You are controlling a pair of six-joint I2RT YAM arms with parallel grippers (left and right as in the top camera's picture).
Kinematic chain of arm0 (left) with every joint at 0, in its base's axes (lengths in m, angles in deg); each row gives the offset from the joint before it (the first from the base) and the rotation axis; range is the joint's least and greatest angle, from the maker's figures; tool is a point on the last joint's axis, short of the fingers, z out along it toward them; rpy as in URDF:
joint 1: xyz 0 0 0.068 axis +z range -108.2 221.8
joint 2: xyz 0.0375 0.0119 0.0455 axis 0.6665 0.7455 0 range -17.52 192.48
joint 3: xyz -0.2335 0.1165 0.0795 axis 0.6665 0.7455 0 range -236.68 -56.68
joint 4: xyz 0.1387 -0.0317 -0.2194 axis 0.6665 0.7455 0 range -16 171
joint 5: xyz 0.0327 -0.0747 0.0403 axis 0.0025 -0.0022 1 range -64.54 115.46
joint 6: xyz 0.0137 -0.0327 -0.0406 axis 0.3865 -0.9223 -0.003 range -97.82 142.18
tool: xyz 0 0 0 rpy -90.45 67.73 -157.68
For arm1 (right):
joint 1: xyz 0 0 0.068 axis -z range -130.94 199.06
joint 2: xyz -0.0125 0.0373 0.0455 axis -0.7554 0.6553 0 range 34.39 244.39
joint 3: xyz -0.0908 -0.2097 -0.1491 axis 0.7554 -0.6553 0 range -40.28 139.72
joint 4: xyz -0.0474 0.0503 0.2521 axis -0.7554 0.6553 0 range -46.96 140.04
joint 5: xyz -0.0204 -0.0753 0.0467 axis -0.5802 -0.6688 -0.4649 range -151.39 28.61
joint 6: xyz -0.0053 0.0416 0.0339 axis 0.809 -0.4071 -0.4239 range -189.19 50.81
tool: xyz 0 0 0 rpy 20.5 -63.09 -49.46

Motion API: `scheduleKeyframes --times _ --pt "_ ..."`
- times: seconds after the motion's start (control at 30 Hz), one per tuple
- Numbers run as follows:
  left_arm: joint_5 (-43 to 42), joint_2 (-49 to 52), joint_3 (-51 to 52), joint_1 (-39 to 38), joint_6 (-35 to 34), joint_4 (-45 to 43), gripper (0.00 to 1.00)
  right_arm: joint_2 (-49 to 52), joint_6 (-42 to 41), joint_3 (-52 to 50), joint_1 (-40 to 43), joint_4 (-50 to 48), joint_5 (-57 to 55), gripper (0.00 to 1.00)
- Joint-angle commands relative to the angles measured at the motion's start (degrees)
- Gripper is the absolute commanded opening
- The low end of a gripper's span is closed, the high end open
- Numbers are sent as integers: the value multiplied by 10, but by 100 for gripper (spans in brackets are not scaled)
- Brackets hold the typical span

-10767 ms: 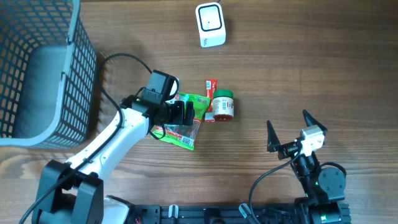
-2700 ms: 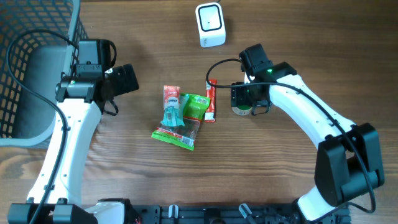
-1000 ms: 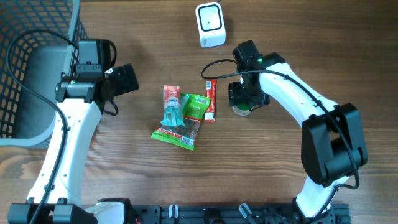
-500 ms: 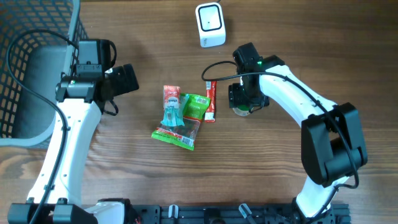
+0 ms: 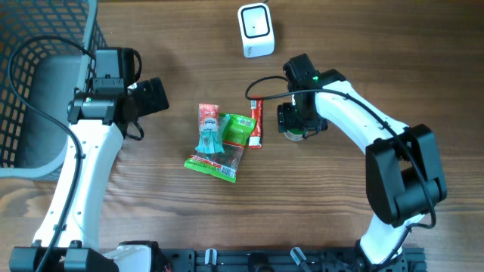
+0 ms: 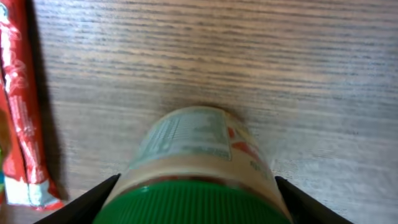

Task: Scan the item barcode
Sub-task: 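Hold jar label up in front of white scanner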

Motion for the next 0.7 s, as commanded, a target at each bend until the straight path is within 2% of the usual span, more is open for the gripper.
scheduleKeyframes --times 0.0,0.03,0.23,0.3,0.37,0.43,0.5,0.57,0.67 --pt "3 -2 -4 3 5 -2 100 8 -2 -41 2 -24 -2 74" --pt "3 -2 -4 3 5 -2 100 8 -2 -42 2 -25 -2 69" --pt "3 -2 -4 3 5 -2 100 7 0 -30 2 -27 -2 68" --pt "3 -2 -4 3 5 -2 100 5 6 -8 2 -11 -2 57" --pt "3 -2 -4 3 5 -2 100 -6 32 52 2 36 2 55" --pt "3 -2 -4 3 5 -2 100 -13 45 116 2 89 2 42" --pt "3 -2 -4 3 5 -2 100 -16 45 215 2 159 4 36" --pt "3 -2 -4 3 5 -2 100 -15 45 316 2 217 33 35" --pt "3 -2 -4 3 5 -2 100 -15 44 427 2 252 50 36"
